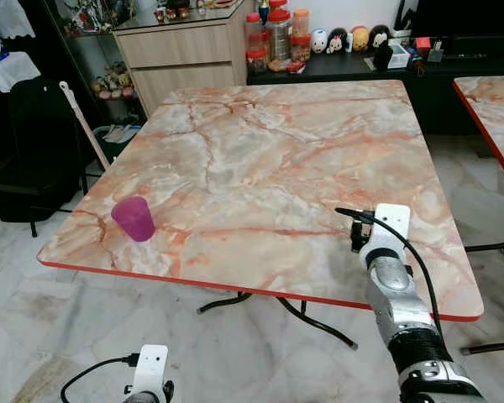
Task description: Setting the table
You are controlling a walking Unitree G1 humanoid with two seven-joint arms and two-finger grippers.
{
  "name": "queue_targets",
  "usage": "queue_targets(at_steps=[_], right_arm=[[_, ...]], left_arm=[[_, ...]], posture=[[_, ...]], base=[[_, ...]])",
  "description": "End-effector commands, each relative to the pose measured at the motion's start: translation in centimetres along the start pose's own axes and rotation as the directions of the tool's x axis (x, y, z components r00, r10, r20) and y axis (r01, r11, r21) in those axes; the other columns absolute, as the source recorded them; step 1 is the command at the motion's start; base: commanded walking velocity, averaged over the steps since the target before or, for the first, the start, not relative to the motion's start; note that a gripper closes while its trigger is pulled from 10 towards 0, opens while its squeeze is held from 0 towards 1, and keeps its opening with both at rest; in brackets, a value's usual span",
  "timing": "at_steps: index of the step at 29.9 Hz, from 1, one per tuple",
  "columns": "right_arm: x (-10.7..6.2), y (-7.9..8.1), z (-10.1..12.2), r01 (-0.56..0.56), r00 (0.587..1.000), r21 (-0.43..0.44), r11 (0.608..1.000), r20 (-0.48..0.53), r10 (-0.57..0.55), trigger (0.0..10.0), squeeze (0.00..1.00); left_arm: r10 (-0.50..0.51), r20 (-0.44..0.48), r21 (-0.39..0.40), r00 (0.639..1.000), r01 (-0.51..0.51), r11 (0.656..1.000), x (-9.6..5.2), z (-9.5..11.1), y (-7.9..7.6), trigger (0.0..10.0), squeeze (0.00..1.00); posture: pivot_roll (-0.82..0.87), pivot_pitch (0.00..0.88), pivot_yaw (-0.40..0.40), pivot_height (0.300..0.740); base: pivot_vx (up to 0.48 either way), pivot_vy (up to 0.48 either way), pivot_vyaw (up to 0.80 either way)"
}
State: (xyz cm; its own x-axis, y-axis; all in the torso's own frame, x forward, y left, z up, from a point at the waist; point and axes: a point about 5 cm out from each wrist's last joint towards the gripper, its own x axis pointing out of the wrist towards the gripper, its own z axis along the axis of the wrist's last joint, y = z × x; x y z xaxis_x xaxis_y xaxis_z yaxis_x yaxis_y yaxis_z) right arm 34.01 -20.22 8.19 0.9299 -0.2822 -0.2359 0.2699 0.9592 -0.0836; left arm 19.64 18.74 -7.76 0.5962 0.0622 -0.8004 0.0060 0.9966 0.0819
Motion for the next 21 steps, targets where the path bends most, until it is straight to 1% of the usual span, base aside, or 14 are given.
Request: queue_targets(at_steps=[1,5,10,14,19,21], right_arm=[[0.1,-0.3,-0.2,0.028,0.999,0.011,1.000,-0.027,-0.027,10.0,0.00],[0.3,-0.9,-0.1,0.044,0.999,0.015,0.999,-0.026,-0.044,10.0,0.00],[0.4,-1.1,-0.3,0.038,0.998,0.011,0.999,-0.050,-0.037,10.0,0.00],[0.4,-0.8,-0.7,0.007,0.998,0.026,1.000,-0.063,-0.005,10.0,0.00],[0.5,-0.8,-0.7,0.003,0.998,0.029,1.000,-0.064,-0.001,10.0,0.00],[0.4,-0.3,-1.2,-0.024,0.996,0.027,0.999,-0.086,0.026,10.0,0.00]], left_arm=[[0.014,-0.021,0.001,1.000,-0.014,1.000,-0.1,-0.4,0.5,10.0,0.00],[0.014,-0.022,-0.001,1.000,-0.014,1.000,-0.1,-0.4,0.6,10.0,0.00],[0.015,-0.022,0.001,1.000,-0.015,1.000,-0.1,-0.5,0.6,10.0,0.00],[0.017,-0.023,0.003,1.000,-0.017,1.000,-0.1,-0.5,0.6,10.0,0.00],[0.017,-0.023,0.003,1.000,-0.017,1.000,-0.1,-0.5,0.6,10.0,0.00],[0.016,-0.024,0.004,1.000,-0.016,1.000,-0.1,-0.5,0.6,10.0,0.00]], posture=[[-0.08,0.000,0.134,0.740],[-0.08,0.000,0.134,0.740],[-0.08,0.000,0.135,0.740],[-0.08,0.000,0.137,0.740],[-0.08,0.000,0.137,0.740],[-0.08,0.000,0.138,0.740]], base=[[0.000,0.000,0.00],[0.000,0.000,0.00],[0.000,0.000,0.00],[0.000,0.000,0.00],[0.000,0.000,0.00],[0.000,0.000,0.00]])
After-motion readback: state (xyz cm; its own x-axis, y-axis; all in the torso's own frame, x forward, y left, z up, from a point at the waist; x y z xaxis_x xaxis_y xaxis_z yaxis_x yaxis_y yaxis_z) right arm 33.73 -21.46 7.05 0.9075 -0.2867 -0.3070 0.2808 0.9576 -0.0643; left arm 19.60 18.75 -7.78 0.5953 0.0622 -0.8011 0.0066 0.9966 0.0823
